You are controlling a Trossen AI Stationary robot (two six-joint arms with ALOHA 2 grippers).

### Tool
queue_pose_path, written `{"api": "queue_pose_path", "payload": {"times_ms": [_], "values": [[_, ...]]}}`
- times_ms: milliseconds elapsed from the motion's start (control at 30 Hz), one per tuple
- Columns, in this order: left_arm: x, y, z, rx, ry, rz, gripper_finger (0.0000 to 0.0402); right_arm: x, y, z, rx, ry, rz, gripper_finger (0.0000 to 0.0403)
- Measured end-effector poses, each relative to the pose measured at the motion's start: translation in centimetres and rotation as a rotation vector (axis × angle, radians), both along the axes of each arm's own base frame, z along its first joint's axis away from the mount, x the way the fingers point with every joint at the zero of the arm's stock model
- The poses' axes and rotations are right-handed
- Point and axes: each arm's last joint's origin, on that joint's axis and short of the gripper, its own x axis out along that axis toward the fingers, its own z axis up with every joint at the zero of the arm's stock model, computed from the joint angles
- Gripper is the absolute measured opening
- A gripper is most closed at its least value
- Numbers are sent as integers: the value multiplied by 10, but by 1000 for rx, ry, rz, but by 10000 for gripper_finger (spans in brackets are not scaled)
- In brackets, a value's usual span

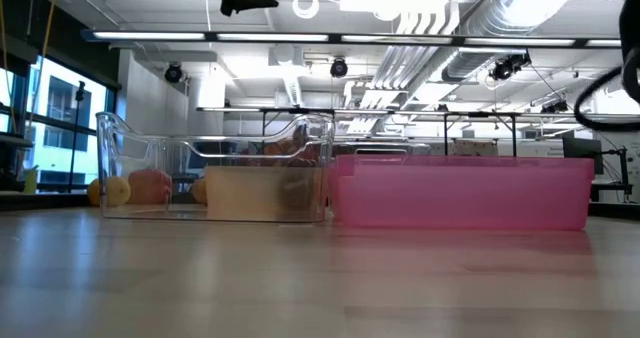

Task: Sort produce into baskets
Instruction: Put the red apple into the orange bin

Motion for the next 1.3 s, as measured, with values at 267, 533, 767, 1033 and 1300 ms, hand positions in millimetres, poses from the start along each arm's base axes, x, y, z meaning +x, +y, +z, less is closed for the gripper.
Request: {"api": "queue_pose_path", "payload": {"times_ms": [267, 533, 767, 1033, 1300], "values": [[-8, 2, 8, 52, -27, 16, 399, 16, -22, 79, -63, -297, 11, 259], [-22, 1, 32, 107, -91, 42, 399, 55, -96, 166, -544, -959, 6, 259], [-21, 0, 31, 148, -68, 4, 399, 125, -178, 170, -809, -1312, -29, 264], [-48, -21, 47, 170, -133, -119, 399, 218, -240, 131, -788, -1743, -58, 267], [-79, -40, 56, 124, -154, -114, 399, 261, -274, 100, -774, -1661, -195, 268]]}}
